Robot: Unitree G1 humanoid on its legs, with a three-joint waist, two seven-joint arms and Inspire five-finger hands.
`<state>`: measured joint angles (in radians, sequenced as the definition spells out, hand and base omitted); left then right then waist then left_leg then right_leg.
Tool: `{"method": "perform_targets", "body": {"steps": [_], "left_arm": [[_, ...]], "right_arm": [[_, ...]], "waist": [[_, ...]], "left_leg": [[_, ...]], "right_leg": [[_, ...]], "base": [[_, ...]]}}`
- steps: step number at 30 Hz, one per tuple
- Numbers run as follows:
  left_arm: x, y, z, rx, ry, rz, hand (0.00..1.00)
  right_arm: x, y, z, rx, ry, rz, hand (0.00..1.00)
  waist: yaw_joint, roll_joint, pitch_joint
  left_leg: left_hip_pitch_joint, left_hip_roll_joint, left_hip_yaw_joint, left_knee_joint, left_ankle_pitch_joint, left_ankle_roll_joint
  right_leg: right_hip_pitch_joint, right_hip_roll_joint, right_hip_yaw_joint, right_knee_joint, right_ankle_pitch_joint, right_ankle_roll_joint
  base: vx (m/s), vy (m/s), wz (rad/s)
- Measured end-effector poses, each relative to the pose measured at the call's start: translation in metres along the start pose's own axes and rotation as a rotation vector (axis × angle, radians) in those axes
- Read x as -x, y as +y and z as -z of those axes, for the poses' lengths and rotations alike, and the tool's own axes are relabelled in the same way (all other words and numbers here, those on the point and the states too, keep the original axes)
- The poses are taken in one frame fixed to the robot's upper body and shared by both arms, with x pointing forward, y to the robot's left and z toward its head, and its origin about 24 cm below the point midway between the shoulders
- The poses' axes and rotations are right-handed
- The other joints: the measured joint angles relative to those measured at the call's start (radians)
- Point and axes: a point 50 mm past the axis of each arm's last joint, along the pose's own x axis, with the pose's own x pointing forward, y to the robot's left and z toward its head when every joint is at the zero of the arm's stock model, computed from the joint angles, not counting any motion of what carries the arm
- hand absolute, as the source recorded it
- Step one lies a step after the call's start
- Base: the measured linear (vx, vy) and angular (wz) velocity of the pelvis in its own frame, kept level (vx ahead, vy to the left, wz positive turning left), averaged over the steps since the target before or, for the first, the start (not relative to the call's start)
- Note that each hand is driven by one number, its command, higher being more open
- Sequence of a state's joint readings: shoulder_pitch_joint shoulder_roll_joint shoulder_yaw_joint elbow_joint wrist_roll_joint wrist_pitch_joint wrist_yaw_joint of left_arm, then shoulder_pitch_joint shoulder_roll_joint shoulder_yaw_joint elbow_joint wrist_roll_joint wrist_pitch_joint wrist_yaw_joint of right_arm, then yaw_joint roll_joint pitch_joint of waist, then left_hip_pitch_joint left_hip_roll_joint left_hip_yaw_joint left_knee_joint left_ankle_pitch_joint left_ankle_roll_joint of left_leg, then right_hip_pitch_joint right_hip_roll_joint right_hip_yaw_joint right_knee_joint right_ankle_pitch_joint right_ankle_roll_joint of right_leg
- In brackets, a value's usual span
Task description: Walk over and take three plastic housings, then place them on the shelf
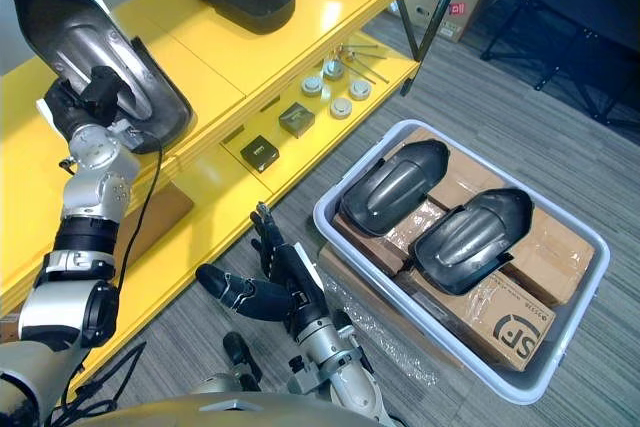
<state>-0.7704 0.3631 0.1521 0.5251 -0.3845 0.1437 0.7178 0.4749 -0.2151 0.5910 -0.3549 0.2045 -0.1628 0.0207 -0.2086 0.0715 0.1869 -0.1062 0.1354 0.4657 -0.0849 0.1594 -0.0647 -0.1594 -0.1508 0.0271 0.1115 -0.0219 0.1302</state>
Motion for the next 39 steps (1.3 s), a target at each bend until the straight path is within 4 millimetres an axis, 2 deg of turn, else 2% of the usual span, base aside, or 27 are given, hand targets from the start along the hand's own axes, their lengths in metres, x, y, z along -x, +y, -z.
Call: {"method": "perform_targets", "body": {"steps": [2,7,14,18,19,30,39], "left_arm": [[-0.009,0.001,-0.014,-0.025,-0.015,-0.006,0.00],[-0.023,0.014,-0.031,-0.036,-0.033,-0.039,0.00],[-0.032,0.024,-0.033,-0.057,-0.003,0.011,0.00],[-0.034,0.023,-0.034,-0.083,0.022,0.062,0.00],[-0.035,0.023,-0.031,-0.089,0.037,0.082,1.00],[-0.036,0.009,-0.042,-0.102,0.042,0.146,1.00],[-0.038,0.015,-0.046,-0.063,0.036,0.031,1.00]], "right_arm": [[0.001,0.001,-0.003,0.007,-0.009,-0.015,1.00],[0.002,0.005,-0.002,-0.005,-0.002,-0.027,1.00],[0.004,0.009,0.000,0.012,0.021,-0.075,1.00],[0.003,0.009,0.000,0.011,0.016,-0.058,1.00],[0.003,0.008,0.000,0.011,0.015,-0.045,1.00],[-0.004,0.005,-0.005,0.000,-0.012,-0.032,1.00],[-0.005,0.007,-0.005,-0.015,-0.011,-0.027,1.00]], "waist": [[0.000,-0.001,0.013],[0.000,0.000,0.041],[0.013,0.004,0.068],[0.015,0.005,0.075],[0.017,0.007,0.076],[0.024,0.017,0.105],[0.014,0.013,0.108]], "left_leg": [[-0.006,0.000,0.002,0.000,0.000,0.000],[-0.009,0.001,0.006,0.001,0.000,0.000],[-0.014,0.000,0.005,0.000,0.000,0.001],[-0.028,-0.002,-0.002,0.001,0.004,0.005],[-0.030,-0.003,-0.004,0.001,0.005,0.005],[-0.039,-0.002,-0.022,0.000,0.016,0.009],[-0.042,-0.001,-0.021,0.000,0.017,0.009]], "right_leg": [[-0.008,0.000,0.002,0.001,0.000,0.000],[-0.016,0.000,0.005,0.007,0.000,0.000],[-0.020,-0.001,0.002,0.008,0.000,0.000],[-0.031,-0.002,-0.005,0.011,0.000,0.001],[-0.031,-0.003,-0.006,0.011,0.000,0.001],[-0.033,-0.003,-0.023,0.017,0.000,0.001],[-0.041,-0.002,-0.021,0.023,0.001,0.001]], "base": [[0.02,0.000,0.00],[0.02,-0.002,-0.02],[0.00,0.000,0.00],[0.02,-0.001,0.05],[0.03,0.004,0.05],[0.00,0.000,0.04],[0.00,0.000,0.00]]}}
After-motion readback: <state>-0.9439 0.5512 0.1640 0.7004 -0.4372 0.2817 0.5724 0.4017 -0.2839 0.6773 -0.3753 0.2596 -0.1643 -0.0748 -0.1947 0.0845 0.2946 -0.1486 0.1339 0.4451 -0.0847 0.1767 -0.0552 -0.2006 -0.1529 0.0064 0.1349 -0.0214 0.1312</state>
